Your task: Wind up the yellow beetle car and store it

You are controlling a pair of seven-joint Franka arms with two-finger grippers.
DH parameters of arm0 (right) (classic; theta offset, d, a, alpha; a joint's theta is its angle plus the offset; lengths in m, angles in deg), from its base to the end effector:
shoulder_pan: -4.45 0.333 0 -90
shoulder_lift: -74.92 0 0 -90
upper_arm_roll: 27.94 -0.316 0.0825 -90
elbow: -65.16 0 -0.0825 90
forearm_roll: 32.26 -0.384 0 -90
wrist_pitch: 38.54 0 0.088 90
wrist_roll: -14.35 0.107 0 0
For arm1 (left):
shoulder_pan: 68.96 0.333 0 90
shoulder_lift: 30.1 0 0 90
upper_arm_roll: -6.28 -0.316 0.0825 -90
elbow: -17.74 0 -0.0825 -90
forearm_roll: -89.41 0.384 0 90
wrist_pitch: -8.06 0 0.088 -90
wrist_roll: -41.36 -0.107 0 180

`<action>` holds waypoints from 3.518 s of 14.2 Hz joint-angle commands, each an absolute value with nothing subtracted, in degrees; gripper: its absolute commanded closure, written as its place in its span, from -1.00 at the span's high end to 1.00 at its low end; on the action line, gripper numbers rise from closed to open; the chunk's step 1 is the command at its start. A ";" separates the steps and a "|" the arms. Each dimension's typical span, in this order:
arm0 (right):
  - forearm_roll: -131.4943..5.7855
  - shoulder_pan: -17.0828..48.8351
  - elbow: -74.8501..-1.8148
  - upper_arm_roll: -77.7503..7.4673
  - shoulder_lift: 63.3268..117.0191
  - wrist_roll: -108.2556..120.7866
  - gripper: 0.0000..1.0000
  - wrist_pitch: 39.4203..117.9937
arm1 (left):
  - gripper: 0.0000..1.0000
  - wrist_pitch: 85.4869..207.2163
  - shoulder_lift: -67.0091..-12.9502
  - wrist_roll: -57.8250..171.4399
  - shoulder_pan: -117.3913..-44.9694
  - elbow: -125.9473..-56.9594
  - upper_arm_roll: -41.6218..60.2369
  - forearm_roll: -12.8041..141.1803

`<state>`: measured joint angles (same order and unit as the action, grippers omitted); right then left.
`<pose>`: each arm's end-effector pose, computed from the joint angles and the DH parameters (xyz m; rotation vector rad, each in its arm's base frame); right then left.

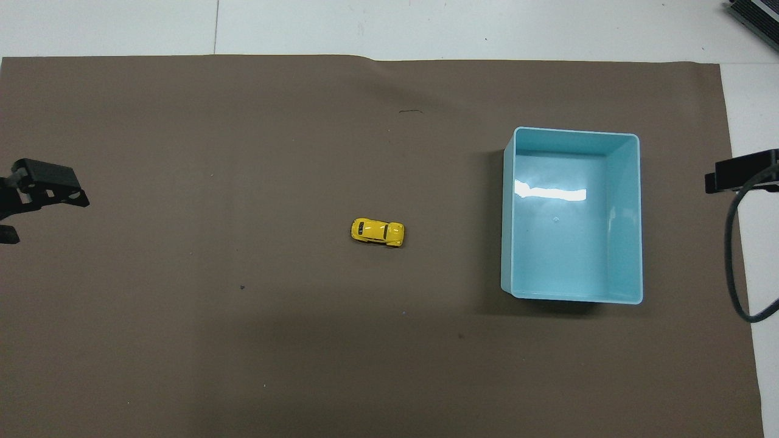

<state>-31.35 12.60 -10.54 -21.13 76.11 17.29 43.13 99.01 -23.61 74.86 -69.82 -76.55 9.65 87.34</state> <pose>0.5407 0.0117 0.7155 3.1235 -0.0480 0.1316 0.5188 -0.0441 0.6514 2.9949 0.7818 0.0655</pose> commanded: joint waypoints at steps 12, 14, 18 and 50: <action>-32.26 12.62 -10.69 -20.73 75.53 16.20 1.00 42.76 | 1.00 104.91 -25.08 124.86 -74.74 -83.77 8.92 81.68; -32.26 12.54 -10.69 -20.73 75.53 16.20 1.00 42.76 | 1.00 107.18 -26.49 130.19 -77.83 -83.77 8.92 81.85; -32.26 12.62 -10.69 -20.73 75.53 16.20 1.00 42.76 | 1.00 111.66 -30.00 141.10 -84.50 -83.15 8.92 82.82; -32.26 12.54 -10.69 -20.73 75.53 16.20 1.00 42.76 | 0.32 140.15 -56.64 163.62 -104.03 -82.71 9.00 87.48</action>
